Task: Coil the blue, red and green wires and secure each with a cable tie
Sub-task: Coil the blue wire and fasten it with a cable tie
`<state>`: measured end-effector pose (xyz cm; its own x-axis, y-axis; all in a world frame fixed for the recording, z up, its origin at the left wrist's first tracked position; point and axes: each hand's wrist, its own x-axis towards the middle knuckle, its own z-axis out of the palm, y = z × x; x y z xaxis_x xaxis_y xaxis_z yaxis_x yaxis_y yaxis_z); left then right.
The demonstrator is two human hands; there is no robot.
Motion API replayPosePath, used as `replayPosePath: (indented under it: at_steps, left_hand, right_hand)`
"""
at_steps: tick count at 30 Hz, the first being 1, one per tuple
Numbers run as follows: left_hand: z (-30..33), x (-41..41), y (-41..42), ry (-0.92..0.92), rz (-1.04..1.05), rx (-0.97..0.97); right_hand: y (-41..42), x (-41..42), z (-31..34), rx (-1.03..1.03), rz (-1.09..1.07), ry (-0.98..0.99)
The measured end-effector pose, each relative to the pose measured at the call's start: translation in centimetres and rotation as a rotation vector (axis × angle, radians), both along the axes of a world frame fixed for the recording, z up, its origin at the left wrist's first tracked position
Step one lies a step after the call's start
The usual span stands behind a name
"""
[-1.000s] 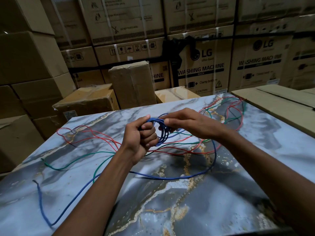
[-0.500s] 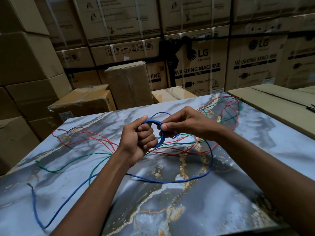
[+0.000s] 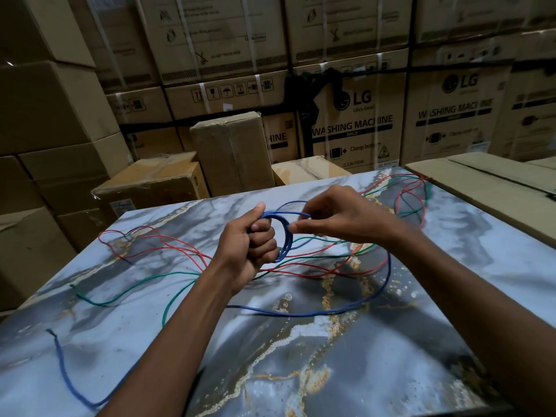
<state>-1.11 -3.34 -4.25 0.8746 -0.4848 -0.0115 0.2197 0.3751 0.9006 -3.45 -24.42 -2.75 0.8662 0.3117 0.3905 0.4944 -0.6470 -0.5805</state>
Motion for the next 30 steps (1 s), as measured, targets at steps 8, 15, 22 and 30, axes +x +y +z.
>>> replayPosePath:
  at_steps: [8, 15, 22, 30]
  left_hand:
    - [0.7, 1.2, 1.5, 0.013, 0.117, -0.170]
    - [0.2, 1.8, 1.8, -0.003, 0.209, -0.194]
    - [0.1, 2.0, 2.1, -0.006, 0.293, -0.208]
    - [-0.4, 1.9, 1.5, -0.011, 0.294, -0.121]
  right_hand:
    - [-5.5, 1.4, 0.0, -0.225, -0.366, -0.197]
    - [-7.3, 2.5, -1.7, -0.304, -0.655, -0.325]
    - [-6.0, 2.3, -2.4, -0.271, -0.615, -0.120]
    - [-4.4, 1.1, -1.7, -0.527, -0.386, -0.036]
